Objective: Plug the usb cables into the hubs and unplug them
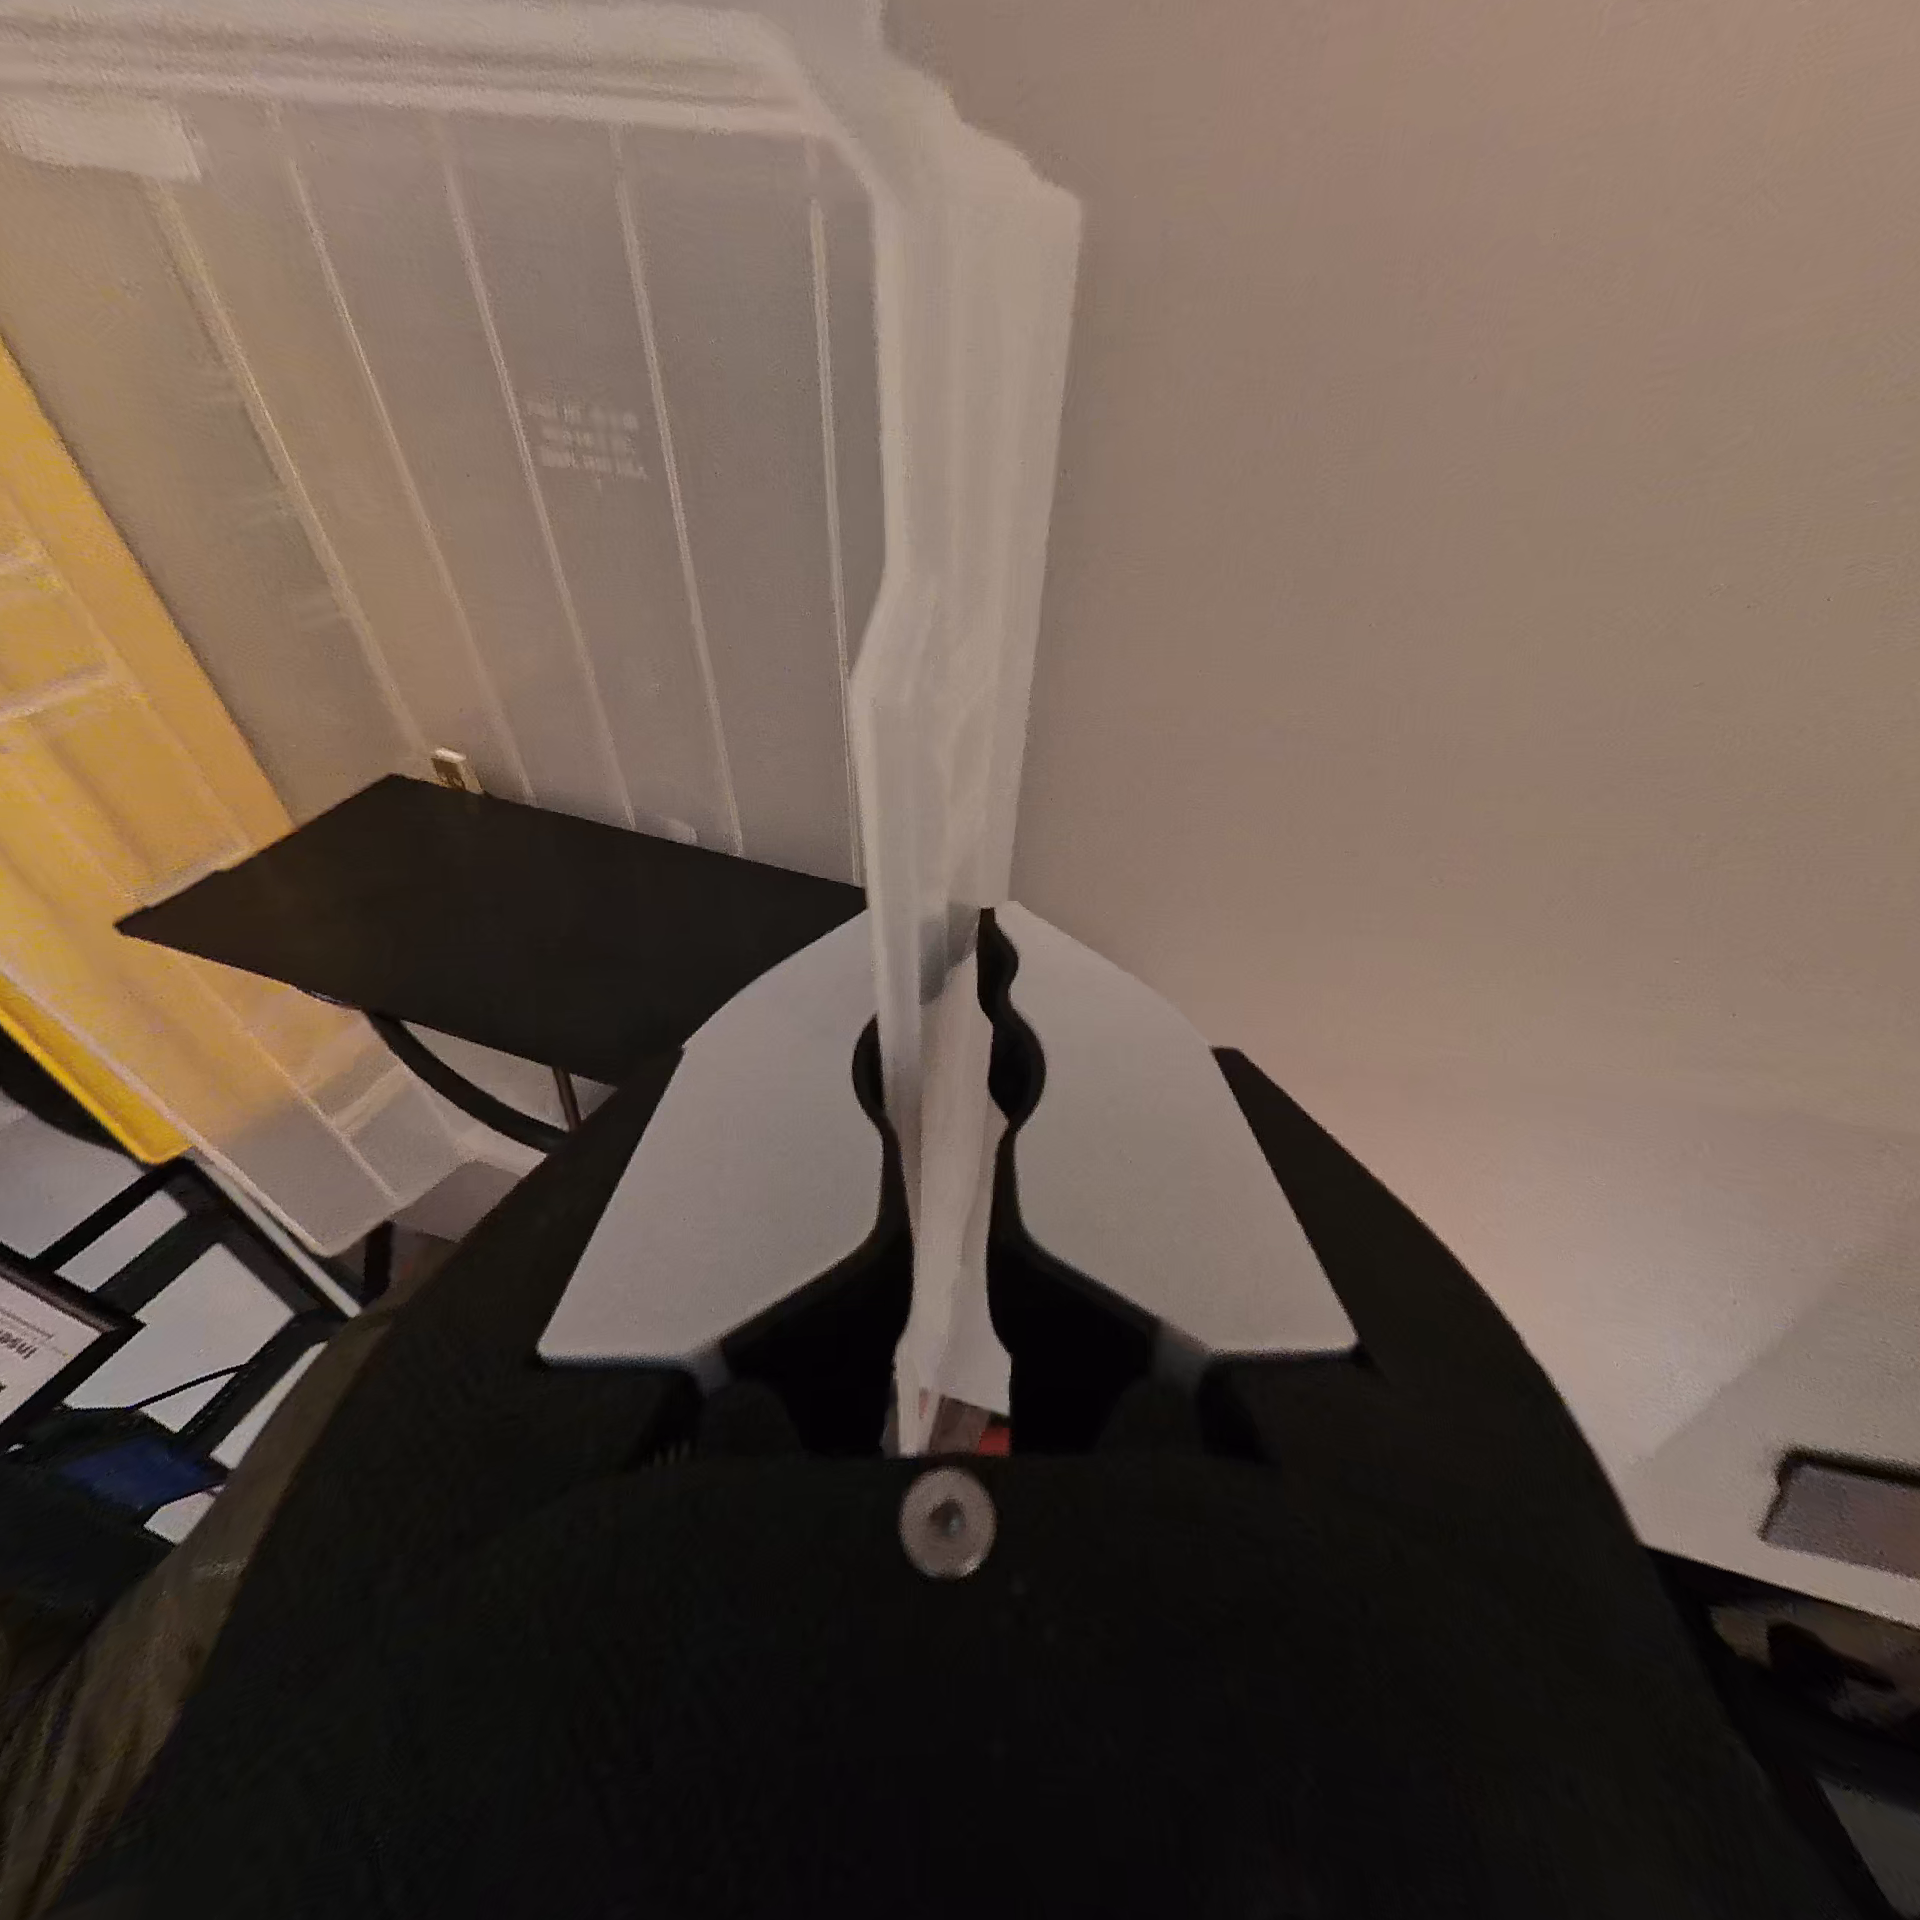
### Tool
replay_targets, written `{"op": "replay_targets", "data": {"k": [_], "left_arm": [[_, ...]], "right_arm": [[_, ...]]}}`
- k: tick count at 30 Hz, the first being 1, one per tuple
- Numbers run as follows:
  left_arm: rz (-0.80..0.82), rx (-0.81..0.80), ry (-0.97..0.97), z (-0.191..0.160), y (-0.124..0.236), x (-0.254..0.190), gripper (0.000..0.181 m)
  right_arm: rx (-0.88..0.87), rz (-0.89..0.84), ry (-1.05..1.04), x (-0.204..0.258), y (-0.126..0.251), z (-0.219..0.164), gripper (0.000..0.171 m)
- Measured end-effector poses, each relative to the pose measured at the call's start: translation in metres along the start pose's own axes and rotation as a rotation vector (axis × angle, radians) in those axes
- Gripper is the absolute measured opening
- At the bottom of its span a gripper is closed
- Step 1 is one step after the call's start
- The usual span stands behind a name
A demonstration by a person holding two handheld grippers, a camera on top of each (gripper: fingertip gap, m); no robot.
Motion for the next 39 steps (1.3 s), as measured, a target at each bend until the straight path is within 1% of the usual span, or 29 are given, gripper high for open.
{"op": "replay_targets", "data": {"k": [2, 4, 6, 10, 16, 21, 25, 29, 33, 39], "left_arm": [[0.032, 0.009, 0.026, -0.004, 0.003, 0.02, 0.007], [-0.011, 0.003, 0.119, -0.007, 0.006, 0.042, 0.004], [-0.038, -0.041, 0.201, -0.011, 0.01, 0.066, 0.003], [0.02, -0.105, 0.214, -0.028, 0.018, 0.115, 0.005], [0.05, -0.137, 0.367, -0.074, 0.03, 0.185, 0.007], [0.066, -0.196, 0.536, -0.115, 0.04, 0.235, 0.005], [0.06, -0.235, 0.608, -0.143, 0.044, 0.256, 0.004], [0.022, -0.265, 0.659, -0.16, 0.046, 0.268, 0.004], [0.076, -0.261, 0.594, -0.168, 0.047, 0.274, 0.003], [0.124, -0.246, 0.55, -0.18, 0.048, 0.283, 0.003]], "right_arm": [[-0.01, 0.026, -0.012, 0.005, -0.008, 0.004, 0.012], [0.004, 0.032, -0.008, 0.011, -0.017, 0.007, 0.012], [-0.001, 0.053, -0.005, 0.02, -0.021, 0.011, 0.013], [0.013, 0.029, 0.008, 0.035, -0.025, 0.017, 0.013], [0.018, 0.027, -0.001, 0.052, -0.03, 0.027, 0.013], [0.019, 0.024, -0.017, 0.064, -0.033, 0.033, 0.013], [0.022, 0.017, -0.014, 0.073, -0.036, 0.037, 0.013], [0.013, -0.004, -0.008, 0.075, -0.036, 0.037, 0.011], [0.0, -0.027, 0.04, 0.074, -0.036, 0.036, 0.01], [0.01, -0.036, 0.015, 0.062, -0.032, 0.029, 0.009]]}}
Point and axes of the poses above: each gripper's, where its closed fingertips meet, y back along the fingers, z out of its top, x = y × z across the jaws, the point moved 5 cm from there along y, back along the fingers, and after that the axes turned 6 degrees about y, right-handed, at the moved point
